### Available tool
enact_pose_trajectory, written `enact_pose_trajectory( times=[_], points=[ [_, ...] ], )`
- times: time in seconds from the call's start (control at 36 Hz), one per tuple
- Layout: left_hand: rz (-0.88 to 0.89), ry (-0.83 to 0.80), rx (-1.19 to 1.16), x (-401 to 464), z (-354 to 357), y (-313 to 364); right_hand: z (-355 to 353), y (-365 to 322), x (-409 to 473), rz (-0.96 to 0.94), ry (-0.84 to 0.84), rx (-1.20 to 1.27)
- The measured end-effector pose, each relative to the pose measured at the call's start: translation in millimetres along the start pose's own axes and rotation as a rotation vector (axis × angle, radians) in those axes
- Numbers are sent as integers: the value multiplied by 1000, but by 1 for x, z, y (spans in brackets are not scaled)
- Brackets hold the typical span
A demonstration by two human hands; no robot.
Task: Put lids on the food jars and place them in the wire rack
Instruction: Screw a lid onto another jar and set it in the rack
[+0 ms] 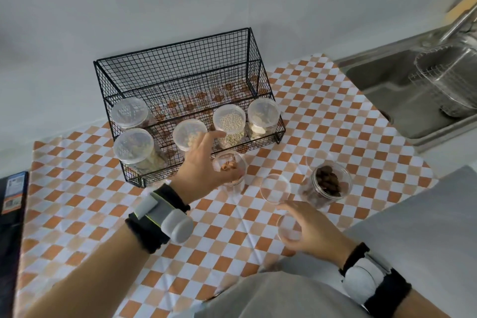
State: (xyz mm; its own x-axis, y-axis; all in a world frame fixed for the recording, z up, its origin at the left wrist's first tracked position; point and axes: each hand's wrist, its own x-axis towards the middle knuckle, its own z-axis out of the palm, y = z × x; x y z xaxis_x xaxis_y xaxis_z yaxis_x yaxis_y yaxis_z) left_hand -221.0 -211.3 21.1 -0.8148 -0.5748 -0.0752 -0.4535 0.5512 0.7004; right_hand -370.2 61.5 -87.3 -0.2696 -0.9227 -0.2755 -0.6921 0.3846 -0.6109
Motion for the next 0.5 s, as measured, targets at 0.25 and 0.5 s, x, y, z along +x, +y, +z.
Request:
enact_pose_trajectory(
  times=[0.25, 0.5],
  points=[
    [-46, 50, -121, -9, 31, -18, 10, 15, -11, 67, -26, -31],
    [-71, 93, -301, -17, 56, -36, 19, 26, -16, 118, -30, -23]
  ],
)
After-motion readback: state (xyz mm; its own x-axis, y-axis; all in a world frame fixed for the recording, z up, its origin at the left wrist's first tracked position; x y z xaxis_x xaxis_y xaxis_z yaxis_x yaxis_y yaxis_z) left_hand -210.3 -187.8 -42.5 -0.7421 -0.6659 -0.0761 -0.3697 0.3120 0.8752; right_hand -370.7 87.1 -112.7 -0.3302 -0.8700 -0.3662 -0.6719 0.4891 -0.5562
